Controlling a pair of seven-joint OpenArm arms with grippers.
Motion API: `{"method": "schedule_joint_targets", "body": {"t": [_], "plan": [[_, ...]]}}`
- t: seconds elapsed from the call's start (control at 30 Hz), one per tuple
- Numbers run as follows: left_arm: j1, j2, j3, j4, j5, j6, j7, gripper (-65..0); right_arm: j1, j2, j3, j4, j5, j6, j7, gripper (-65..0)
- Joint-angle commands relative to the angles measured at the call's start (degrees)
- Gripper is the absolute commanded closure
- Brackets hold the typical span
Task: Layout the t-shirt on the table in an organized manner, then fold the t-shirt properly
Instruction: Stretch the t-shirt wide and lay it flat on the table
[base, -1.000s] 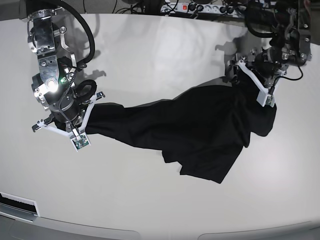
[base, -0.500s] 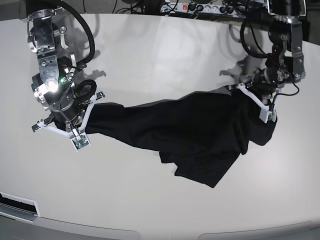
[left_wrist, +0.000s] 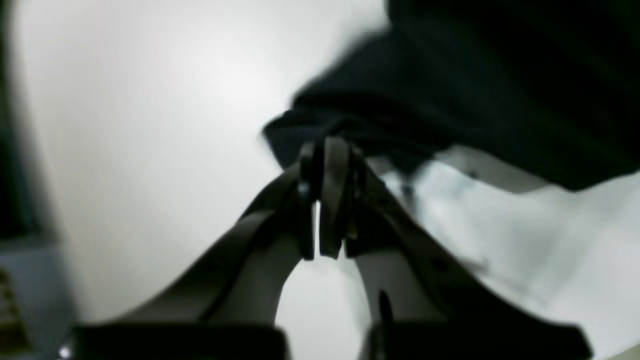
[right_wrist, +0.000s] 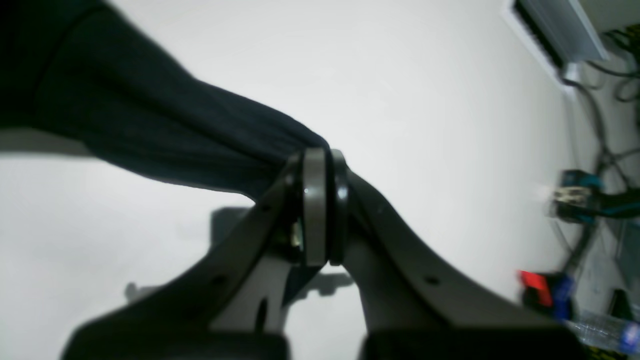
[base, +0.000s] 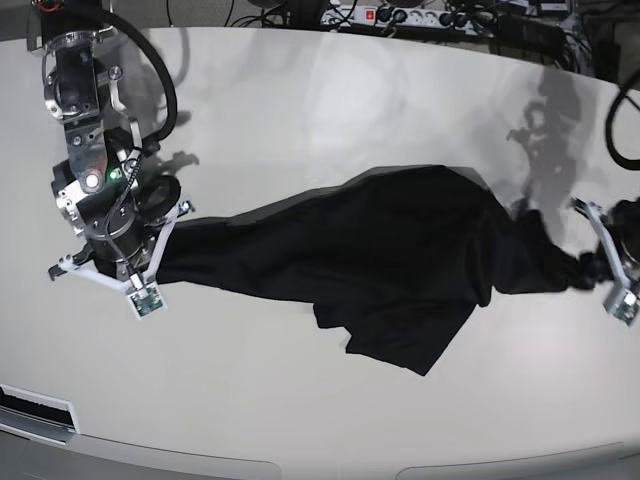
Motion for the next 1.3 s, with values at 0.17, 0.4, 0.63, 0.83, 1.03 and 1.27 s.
{"method": "schedule_joint_targets", "body": {"t": [0.17, 0.4, 0.63, 0.83, 1.03, 1.27], "plan": [[-2.89, -10.01, -4.17, 2.97, 1.01, 0.42, -2.34, 0.0, 1.16, 0.59, 4.39, 0.96, -1.29, -0.37, -0.59, 0.0], [-6.43, -14.25, -4.17, 0.00, 1.16, 0.61, -3.28, 0.0, 1.18, 2.43, 7.80, 0.96, -0.04, -2.40, -0.87, 0.0], [-8.63, -14.16, -4.17, -6.32, 0.66, 5.35, -4.07, 0.0, 1.29, 3.89, 10.91, 0.96, 0.72, -2.73, -1.07, 0.0], [-7.43, -14.21, -4.17, -12.17, -15.10, -9.35, 4.72, 0.0, 0.83, 4.83, 10.80, 0.98, 16.63, 18.16, -3.26, 0.0], [-2.36, -14.16, -4.11, -17.31, -27.08, -20.76, 6.67, 0.0, 0.04, 6.43, 10.80, 0.96, 29.22, 31.52, -7.10, 0.0], [-1.97, -14.21, -4.11, -19.93, -34.80, -21.15, 7.56, 0.0, 0.61, 11.10, 10.80, 0.96, 34.27, 33.19, -6.27, 0.0]]}}
